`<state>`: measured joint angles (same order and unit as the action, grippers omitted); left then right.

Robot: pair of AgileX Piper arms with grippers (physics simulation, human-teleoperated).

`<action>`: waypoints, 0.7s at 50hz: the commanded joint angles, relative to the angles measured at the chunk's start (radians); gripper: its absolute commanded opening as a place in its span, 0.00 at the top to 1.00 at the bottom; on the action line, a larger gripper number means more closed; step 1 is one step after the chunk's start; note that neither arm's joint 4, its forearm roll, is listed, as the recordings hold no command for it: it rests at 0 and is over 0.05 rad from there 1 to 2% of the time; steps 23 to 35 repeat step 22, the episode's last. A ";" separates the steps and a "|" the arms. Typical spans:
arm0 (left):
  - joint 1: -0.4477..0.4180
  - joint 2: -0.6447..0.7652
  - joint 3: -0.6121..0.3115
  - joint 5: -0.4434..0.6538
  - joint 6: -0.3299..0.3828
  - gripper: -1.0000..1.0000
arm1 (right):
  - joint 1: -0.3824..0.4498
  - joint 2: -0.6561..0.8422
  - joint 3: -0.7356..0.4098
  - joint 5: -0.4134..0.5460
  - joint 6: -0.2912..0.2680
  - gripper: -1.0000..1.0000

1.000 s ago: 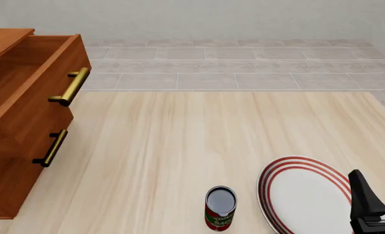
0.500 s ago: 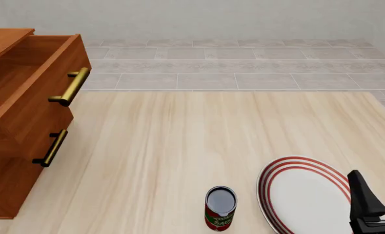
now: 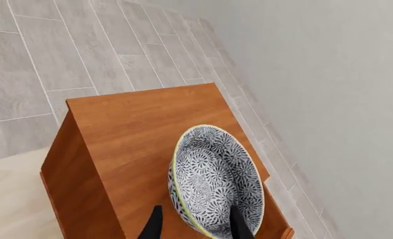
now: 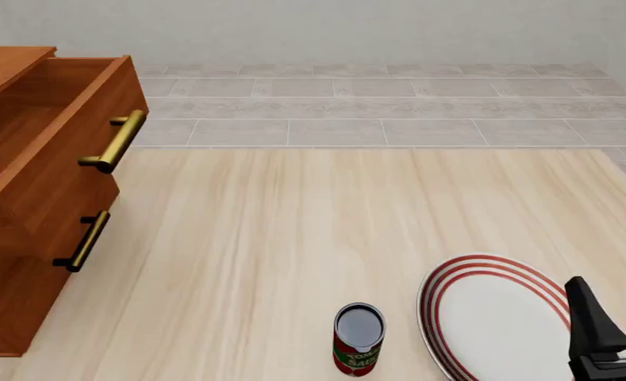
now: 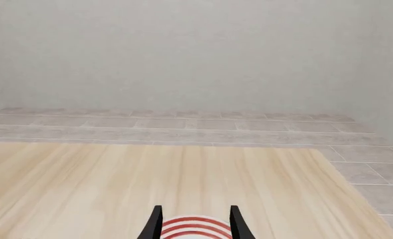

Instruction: Put the bowl on top of the cabinet.

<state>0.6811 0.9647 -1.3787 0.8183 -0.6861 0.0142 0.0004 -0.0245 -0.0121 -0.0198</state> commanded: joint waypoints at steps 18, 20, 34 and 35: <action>-0.080 -0.217 0.040 0.071 -0.025 0.00 | 0.000 0.000 0.004 -0.012 0.008 0.00; -0.084 -0.240 0.044 0.077 -0.028 0.00 | 0.000 0.000 0.004 -0.012 0.008 0.00; -0.096 -0.266 0.052 0.085 -0.036 0.00 | 0.001 0.000 0.002 -0.011 0.007 0.00; -0.096 -0.266 0.052 0.085 -0.036 0.00 | 0.001 0.000 0.002 -0.011 0.007 0.00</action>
